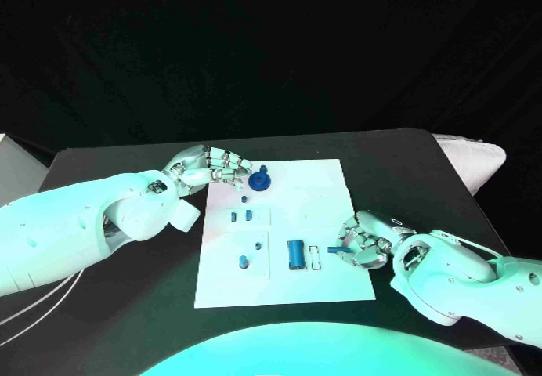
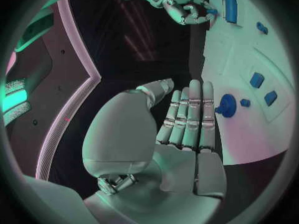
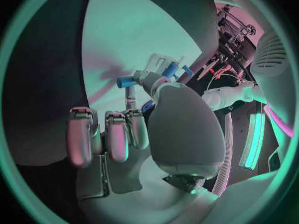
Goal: Assemble the parts on the task board
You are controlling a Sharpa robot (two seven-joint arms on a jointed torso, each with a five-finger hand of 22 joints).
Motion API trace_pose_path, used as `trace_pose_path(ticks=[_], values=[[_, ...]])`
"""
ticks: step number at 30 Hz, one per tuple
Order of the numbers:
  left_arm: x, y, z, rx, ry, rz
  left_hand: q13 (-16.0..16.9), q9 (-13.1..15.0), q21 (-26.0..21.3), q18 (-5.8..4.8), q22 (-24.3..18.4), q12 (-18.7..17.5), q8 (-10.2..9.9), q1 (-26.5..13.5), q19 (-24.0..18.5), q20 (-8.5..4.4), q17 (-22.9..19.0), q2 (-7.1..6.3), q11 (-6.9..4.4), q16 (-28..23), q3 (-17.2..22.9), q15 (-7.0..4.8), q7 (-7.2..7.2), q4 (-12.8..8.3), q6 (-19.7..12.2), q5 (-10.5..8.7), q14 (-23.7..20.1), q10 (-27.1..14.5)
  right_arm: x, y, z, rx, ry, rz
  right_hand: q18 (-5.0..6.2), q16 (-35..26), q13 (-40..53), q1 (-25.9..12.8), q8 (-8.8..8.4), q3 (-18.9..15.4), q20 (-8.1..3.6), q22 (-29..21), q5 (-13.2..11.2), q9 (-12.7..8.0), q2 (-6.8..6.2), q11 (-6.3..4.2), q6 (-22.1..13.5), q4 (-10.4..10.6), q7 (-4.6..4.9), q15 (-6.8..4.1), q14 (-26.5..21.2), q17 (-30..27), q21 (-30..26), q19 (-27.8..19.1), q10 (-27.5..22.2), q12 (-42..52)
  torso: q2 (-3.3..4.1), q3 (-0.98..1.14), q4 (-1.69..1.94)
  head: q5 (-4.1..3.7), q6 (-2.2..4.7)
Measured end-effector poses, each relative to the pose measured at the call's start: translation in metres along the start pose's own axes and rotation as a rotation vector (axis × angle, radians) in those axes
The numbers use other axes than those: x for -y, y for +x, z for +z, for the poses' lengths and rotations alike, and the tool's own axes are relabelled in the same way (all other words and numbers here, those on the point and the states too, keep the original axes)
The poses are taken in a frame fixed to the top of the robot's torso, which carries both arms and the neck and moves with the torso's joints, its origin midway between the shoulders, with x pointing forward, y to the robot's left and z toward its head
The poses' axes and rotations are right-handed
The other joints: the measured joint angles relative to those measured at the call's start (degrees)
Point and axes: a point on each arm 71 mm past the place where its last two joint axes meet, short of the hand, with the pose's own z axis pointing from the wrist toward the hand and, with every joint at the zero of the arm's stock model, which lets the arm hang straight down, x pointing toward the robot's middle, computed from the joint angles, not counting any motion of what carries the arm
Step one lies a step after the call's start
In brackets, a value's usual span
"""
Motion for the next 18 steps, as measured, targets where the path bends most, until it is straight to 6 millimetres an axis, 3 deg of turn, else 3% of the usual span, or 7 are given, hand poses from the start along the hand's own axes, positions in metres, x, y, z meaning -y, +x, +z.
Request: trace_pose_path(ticks=[6, 18], values=[[0.000, 0.000, 0.000, 0.000, 0.000, 0.000, 0.00, 0.00, 0.00, 0.00, 0.00, 0.00, 0.00, 0.00, 0.00, 0.00, 0.00, 0.00, 0.00, 0.00, 0.00, 0.00, 0.00, 0.00, 0.00, 0.00, 0.00, 0.00, -0.012, -0.007, 0.002, 0.017, -0.019, 0.058, 0.00, 0.00, 0.00, -1.84, 0.02, 0.13, 0.00, 0.00, 0.47, 0.30, 0.01, -0.20, 0.02, 0.18, -0.02, 0.00, 0.00, 0.00, 0.13, 0.00, -0.20, 0.00, 0.02, -0.01, 0.04, -0.11, 0.00], [0.000, 0.001, 0.000, -0.003, -0.001, -0.001, 0.00, -0.07, 0.01, 0.00, -0.05, 0.00, 0.22, 0.00, -0.01, -0.01, 0.06, 0.00, 0.00, 0.00, 0.00, 0.00, 0.00, 0.00, 0.00, 0.00, 0.00, 0.00, -0.022, 0.010, 0.009, -0.063, 0.021, 0.171, 0.00, 0.00, -0.01, -4.10, 0.02, -0.74, 0.01, -0.02, 0.29, 0.19, 0.14, -0.21, 0.27, 1.06, -0.27, 0.00, 0.00, -0.01, 0.13, 0.00, -0.21, 0.25, 0.03, -0.01, 0.04, 0.36, 0.00]])
